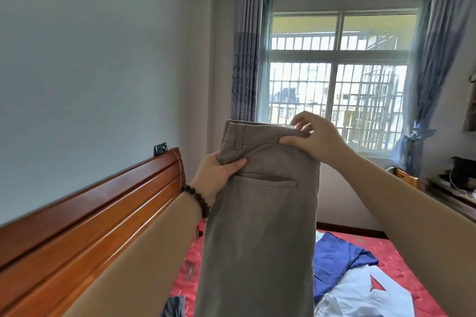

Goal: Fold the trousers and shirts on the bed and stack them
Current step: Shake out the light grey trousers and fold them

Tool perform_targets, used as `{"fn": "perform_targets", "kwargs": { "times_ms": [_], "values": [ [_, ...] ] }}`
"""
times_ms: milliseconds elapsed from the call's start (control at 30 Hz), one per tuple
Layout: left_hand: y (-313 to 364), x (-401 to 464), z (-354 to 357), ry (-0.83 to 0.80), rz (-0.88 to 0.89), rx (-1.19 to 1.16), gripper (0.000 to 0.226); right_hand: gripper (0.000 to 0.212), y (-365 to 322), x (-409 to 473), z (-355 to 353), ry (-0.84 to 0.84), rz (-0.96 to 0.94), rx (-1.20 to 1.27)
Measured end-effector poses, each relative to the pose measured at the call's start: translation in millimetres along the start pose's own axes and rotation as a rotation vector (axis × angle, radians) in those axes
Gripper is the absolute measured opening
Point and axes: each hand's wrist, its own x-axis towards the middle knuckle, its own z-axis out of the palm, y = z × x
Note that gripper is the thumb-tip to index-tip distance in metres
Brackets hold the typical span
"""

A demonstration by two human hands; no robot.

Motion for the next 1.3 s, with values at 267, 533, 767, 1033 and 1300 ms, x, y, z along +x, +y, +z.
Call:
{"fn": "perform_targets", "kwargs": {
  "times_ms": [267,533,767,1033,1300],
  "values": [
    [-10.8,-22.4,-23.7,0.002,-0.071,-0.104,0.051,0.042,45.2,-96.4,37.2,-0.418,0.566,0.849],
    [36.7,-57.8,-29.5,0.036,0.013,0.078,0.029,0.035,-4.6,-107.2,25.0,-0.152,0.419,0.981],
    [69.4,-108.9,-18.4,0.259,0.115,0.26,0.03,0.025,-51.0,-138.4,-4.4,-0.183,0.413,0.948],
    [144.7,-146.6,-6.2,0.2,0.074,0.279,0.036,0.015,-103.5,-151.1,-70.1,-0.18,0.428,1.089],
    [60.8,-183.3,3.3,0.204,-0.14,0.378,0.028,0.022,-40.2,-203.2,-34.9,-0.314,0.577,0.793]
  ]
}}
